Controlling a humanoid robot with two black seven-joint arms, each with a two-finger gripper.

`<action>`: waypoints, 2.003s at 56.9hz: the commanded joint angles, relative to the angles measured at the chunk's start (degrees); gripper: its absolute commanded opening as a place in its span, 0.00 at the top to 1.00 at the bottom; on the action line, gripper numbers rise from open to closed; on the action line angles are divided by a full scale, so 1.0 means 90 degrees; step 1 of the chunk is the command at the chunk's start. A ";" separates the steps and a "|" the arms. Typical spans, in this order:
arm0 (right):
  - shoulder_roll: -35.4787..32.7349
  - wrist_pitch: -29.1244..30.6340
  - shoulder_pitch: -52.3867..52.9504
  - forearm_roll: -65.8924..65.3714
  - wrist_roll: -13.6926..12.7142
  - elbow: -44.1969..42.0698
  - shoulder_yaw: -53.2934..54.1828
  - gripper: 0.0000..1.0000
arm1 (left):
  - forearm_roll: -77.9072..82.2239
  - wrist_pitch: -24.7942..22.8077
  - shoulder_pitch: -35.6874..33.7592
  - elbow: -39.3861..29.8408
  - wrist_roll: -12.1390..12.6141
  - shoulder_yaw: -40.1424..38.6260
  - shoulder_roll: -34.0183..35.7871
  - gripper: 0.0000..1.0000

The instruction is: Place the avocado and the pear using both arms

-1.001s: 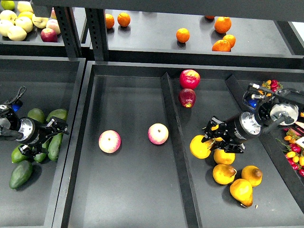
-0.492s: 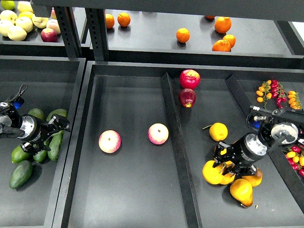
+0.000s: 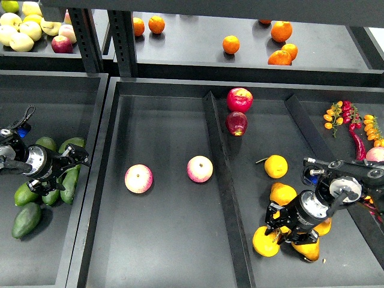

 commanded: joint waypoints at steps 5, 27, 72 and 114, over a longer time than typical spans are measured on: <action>-0.0020 0.0000 -0.0094 -0.0025 -0.0001 0.0002 0.0013 0.92 | 0.0000 -0.0002 -0.0010 0.0000 0.0000 -0.0009 -0.0010 0.01; -0.0059 0.0000 -0.0241 -0.0347 -0.0001 0.0012 0.0111 0.52 | -0.0009 -0.0002 0.0010 -0.0010 0.0000 -0.0009 0.0020 0.00; -0.1612 0.0000 -0.0328 -0.0553 -0.0001 0.0735 0.1976 0.01 | -0.0683 -0.0002 0.0059 0.0156 0.0000 -0.0868 0.0186 0.00; -0.1544 0.0000 -0.1217 0.2171 -0.0001 -0.1472 0.5238 0.00 | -0.2304 -0.0002 0.0781 0.0527 0.0000 -0.4559 -0.0585 0.00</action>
